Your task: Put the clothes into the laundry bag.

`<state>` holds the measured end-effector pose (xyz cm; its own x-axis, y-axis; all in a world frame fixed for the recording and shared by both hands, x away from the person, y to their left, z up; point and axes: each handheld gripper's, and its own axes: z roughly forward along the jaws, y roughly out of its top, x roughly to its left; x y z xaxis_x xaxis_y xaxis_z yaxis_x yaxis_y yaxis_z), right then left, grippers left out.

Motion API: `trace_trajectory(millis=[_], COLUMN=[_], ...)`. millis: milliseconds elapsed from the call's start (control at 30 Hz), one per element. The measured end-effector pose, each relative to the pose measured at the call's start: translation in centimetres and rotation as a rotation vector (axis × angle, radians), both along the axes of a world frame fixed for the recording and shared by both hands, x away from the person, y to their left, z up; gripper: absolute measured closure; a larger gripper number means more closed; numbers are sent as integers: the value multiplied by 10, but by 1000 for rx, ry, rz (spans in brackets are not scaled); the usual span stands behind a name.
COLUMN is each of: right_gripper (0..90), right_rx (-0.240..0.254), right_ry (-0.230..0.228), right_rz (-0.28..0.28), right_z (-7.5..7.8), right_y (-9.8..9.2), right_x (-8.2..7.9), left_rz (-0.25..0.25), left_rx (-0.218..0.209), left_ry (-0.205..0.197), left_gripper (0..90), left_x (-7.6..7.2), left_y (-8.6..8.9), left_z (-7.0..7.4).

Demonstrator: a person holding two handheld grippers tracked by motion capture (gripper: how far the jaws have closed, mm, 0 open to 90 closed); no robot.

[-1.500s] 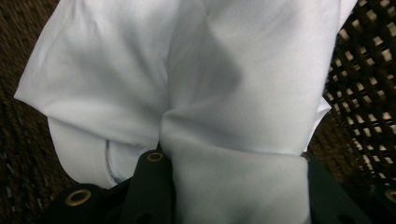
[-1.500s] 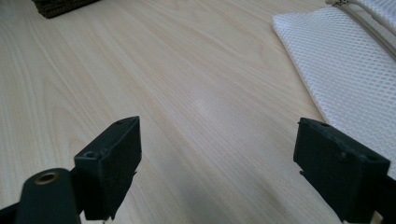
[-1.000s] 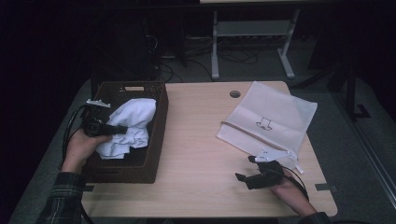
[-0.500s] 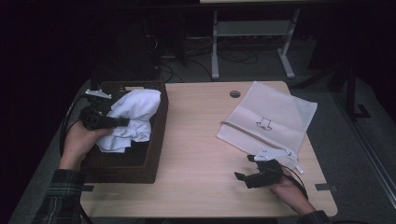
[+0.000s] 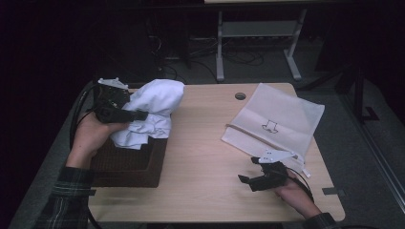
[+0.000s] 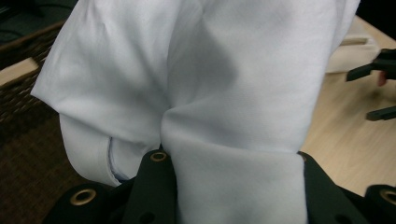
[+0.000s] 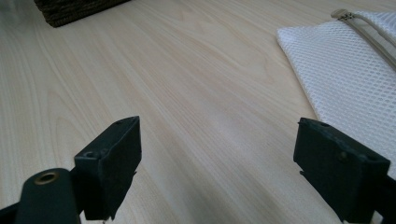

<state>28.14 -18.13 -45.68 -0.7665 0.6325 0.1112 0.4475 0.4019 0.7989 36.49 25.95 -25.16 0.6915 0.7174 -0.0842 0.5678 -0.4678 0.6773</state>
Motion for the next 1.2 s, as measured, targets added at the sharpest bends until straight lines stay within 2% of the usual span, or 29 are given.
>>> trace_trajectory(millis=[133,333,467,833,1200], right_gripper=[145,145,145,145,144], right_rx=[0,3,2,-10,-32], right_ry=[-1,-1,0,-12,-27], right_rz=[-1,-3,-5,0,15], right_z=[0,1,1,1,2], right_y=[0,-2,-2,-6,-12], right_x=[0,0,0,-2,-3], left_rz=[-38,-97,-132,-194,-255], left_rx=[-6,-22,-38,-39,-7], left_ry=[2,16,31,72,98], left_gripper=[686,686,686,685,685], left_x=[1,3,4,1,-11], left_y=[-18,-46,-63,-100,-131], left_z=[0,-8,-17,-44,-77])
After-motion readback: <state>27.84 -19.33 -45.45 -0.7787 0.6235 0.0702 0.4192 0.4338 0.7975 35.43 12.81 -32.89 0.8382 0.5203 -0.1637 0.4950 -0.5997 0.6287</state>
